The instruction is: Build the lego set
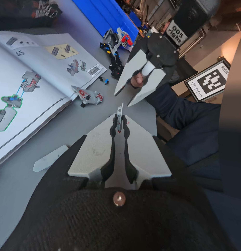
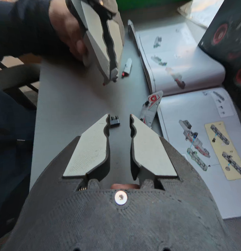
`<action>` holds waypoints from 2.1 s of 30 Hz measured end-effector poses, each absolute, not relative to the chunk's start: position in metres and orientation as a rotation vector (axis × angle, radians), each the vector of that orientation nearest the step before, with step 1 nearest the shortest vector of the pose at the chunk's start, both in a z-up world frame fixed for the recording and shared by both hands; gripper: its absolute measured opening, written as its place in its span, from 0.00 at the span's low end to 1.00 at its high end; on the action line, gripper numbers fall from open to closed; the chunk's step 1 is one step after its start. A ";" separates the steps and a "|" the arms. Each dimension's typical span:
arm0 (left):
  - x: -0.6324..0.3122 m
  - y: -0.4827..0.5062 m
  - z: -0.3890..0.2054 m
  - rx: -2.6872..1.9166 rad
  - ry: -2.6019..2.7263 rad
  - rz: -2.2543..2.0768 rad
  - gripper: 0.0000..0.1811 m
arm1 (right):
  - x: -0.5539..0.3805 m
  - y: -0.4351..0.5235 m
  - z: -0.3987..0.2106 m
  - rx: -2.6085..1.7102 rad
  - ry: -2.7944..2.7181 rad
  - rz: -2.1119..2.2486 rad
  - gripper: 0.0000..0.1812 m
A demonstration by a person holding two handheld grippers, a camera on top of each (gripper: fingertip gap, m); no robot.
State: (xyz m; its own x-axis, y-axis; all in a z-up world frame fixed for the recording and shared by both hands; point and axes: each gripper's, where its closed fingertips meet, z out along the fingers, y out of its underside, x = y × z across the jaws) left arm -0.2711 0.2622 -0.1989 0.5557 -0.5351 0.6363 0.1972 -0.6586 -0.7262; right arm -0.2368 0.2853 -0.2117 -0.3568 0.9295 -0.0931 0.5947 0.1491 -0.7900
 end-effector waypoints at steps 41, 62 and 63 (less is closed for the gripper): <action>-0.264 0.268 -0.183 -1.865 0.091 -1.424 0.02 | -0.268 0.274 -0.185 -0.873 -1.740 0.367 0.11; -0.265 0.266 -0.181 -1.847 0.112 -1.448 0.02 | -0.261 0.265 -0.186 -0.794 -1.760 0.503 0.11; -0.266 0.267 -0.183 -1.866 0.118 -1.408 0.02 | -0.260 0.264 -0.193 -0.828 -1.798 0.549 0.11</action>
